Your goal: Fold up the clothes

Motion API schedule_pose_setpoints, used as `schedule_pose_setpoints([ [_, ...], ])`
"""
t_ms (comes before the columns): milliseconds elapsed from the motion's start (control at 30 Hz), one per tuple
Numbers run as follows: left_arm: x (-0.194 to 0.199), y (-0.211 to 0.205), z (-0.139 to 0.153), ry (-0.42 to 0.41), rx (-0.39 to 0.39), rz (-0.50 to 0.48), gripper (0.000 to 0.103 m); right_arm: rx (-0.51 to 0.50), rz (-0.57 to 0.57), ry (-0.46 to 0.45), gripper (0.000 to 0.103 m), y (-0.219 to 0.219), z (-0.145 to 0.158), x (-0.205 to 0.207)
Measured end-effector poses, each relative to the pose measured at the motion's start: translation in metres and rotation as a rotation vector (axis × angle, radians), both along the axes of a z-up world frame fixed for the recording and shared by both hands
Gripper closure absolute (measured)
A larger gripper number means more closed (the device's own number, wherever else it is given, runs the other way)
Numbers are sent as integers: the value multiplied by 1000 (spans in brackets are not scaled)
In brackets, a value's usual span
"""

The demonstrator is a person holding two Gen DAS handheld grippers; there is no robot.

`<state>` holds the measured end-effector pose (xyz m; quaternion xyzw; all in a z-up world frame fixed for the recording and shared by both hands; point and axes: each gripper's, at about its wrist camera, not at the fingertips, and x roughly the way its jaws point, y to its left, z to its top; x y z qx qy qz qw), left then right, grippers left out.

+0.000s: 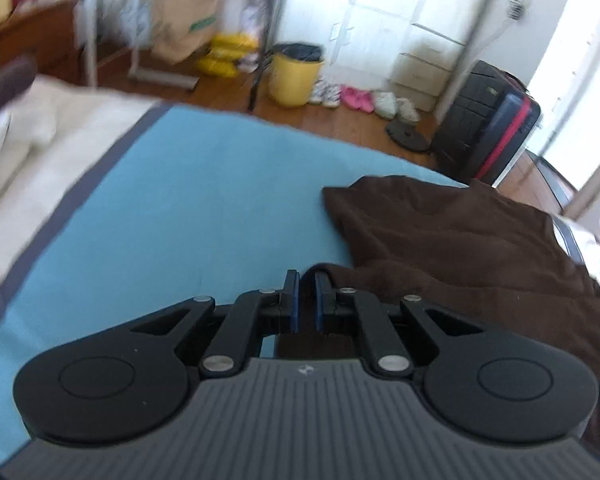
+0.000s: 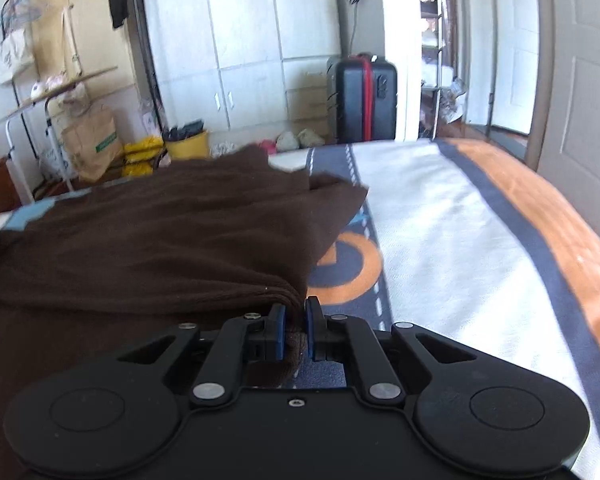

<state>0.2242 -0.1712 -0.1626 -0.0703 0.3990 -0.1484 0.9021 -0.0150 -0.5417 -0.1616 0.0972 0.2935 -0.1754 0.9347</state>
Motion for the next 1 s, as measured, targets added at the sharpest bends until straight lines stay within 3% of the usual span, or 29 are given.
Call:
schedule_pose_setpoints([
  [133,11,2,-4,89,-62,-19,96,-5,-66,23,102,2,-1,-15],
  [233,16,-3,-12,133,-2,-18,89,83,-102,42,101,-16,-8,-17],
  [300,17,-4,-17,172,8,-38,73,188,-103,12,92,-24,-10,-18],
  [400,15,-7,-17,161,-14,-47,54,250,-60,-23,88,-20,-7,-15],
  [433,15,-9,-16,152,-1,-55,52,242,-40,-31,83,-16,-5,-13],
  [500,14,-17,-16,128,50,-64,45,185,1,-32,65,-6,-1,-11],
  [600,16,-26,-24,110,109,-72,33,58,72,-1,59,12,3,-5],
  [733,24,-30,-43,130,119,-83,26,-82,80,52,54,25,-6,9],
  [767,26,-31,-47,136,118,-85,27,-108,65,52,53,24,-9,14],
  [833,24,-31,-45,112,104,-100,57,-155,30,49,53,21,-17,26],
  [867,22,-34,-39,96,100,-140,92,-169,60,36,74,21,-18,29],
  [900,16,-37,-30,62,116,-158,98,-183,103,30,96,23,-16,30],
  [933,9,-40,-20,24,138,-169,98,-211,110,4,96,29,-9,28],
  [1000,-3,-38,-2,-21,103,-188,98,-242,82,-51,96,36,6,16],
])
